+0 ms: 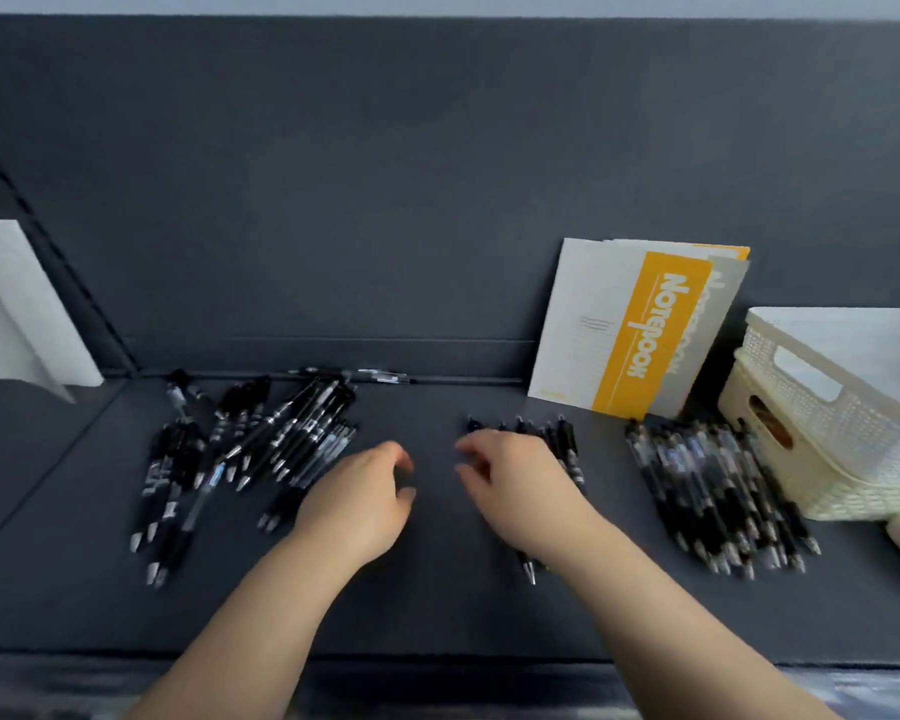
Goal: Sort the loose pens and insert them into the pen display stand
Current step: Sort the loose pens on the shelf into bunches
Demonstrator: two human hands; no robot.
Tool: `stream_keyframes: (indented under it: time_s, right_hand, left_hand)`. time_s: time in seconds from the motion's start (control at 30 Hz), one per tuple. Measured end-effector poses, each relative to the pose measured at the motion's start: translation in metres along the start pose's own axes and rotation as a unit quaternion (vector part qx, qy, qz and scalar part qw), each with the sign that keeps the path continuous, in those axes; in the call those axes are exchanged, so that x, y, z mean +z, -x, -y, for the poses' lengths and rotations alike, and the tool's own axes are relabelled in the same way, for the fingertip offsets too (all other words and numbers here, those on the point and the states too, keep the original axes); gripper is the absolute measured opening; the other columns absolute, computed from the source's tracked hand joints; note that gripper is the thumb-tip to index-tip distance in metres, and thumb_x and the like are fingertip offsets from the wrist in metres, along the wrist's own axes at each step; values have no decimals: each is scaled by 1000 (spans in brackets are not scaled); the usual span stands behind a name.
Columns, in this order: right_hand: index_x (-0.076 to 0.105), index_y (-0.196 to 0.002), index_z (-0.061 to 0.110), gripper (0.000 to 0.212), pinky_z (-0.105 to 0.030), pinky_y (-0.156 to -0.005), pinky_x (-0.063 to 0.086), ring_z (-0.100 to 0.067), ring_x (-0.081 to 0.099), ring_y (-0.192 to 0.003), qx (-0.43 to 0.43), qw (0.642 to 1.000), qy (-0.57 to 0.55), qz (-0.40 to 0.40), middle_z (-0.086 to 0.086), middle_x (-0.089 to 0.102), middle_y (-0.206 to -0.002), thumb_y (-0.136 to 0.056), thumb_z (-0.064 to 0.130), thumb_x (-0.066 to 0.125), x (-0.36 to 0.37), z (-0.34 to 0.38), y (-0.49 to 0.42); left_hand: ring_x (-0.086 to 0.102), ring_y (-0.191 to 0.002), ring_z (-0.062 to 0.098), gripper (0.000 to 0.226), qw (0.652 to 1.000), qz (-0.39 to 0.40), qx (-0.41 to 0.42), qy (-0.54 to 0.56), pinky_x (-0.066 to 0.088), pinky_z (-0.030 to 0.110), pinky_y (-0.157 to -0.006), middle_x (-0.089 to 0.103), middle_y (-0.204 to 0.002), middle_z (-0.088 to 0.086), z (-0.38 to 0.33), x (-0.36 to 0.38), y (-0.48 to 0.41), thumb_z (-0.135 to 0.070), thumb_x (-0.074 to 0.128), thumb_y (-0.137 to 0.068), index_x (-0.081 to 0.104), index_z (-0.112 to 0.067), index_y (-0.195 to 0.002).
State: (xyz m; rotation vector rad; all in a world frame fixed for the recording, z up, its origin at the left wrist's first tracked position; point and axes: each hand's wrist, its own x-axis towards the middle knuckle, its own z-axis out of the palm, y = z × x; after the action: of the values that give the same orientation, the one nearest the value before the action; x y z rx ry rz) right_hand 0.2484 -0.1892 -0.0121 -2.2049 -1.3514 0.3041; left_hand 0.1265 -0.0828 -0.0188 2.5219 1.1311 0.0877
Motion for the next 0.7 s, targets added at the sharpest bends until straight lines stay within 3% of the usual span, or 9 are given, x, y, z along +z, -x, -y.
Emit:
stream_keyframes:
  time_s: [0.1, 0.17, 0.3, 0.57, 0.63, 0.7]
  right_hand:
    - [61, -118, 16, 30, -26, -88, 44, -20, 60, -104, -21, 999, 1, 45, -3, 68, -110, -91, 23, 52, 30, 28, -11]
    - [60, -119, 17, 31, -26, -87, 45, -20, 61, -104, -17, 998, -1, 61, -3, 68, -108, -91, 25, 53, 46, 40, -19]
    - [63, -114, 16, 28, -25, -86, 46, -19, 61, -104, -2, 997, -1, 77, -2, 68, -109, -90, 26, 54, 68, 58, -32]
    - [65, -95, 11, 18, -26, -71, 41, -23, 59, -88, 69, 997, -19, 42, -7, 68, -93, -89, 17, 50, 91, 74, -48]
    - [59, -82, 9, 15, -27, -64, 37, -23, 52, -80, 81, 996, -18, 26, -10, 62, -87, -88, 15, 47, 98, 76, -52]
    - [57, -81, 8, 14, -24, -60, 29, -19, 44, -77, 89, 996, -17, 15, -8, 56, -85, -88, 13, 46, 102, 80, -56]
  left_hand:
    - [57, -98, 17, 28, 996, -7, -40, -81, 44, 29, -72, 59, -108, -7, 34, -20, 12, -44, 56, -89, 51, -26, -109]
    - [58, -98, 18, 35, 989, 33, -64, -129, 46, 30, -75, 59, -109, -4, 53, -25, 17, -49, 56, -87, 50, -23, -110]
    - [60, -97, 23, 24, 983, 90, -54, -153, 46, 30, -73, 61, -107, 1, 72, -22, 20, -40, 51, -91, 55, -19, -101]
    - [61, -78, 21, 24, 997, -56, -3, -50, 41, 28, -60, 59, -78, -3, 97, -47, -33, -39, 49, -92, 61, -19, -87]
    - [60, -88, 20, 25, 996, -70, -5, -48, 45, 30, -65, 61, -94, -2, 103, -51, -52, -39, 49, -93, 62, -19, -99]
    - [53, -108, 22, 36, 996, -60, -14, -68, 47, 34, -80, 54, -119, 2, 108, -51, -69, -42, 48, -94, 58, -17, -117]
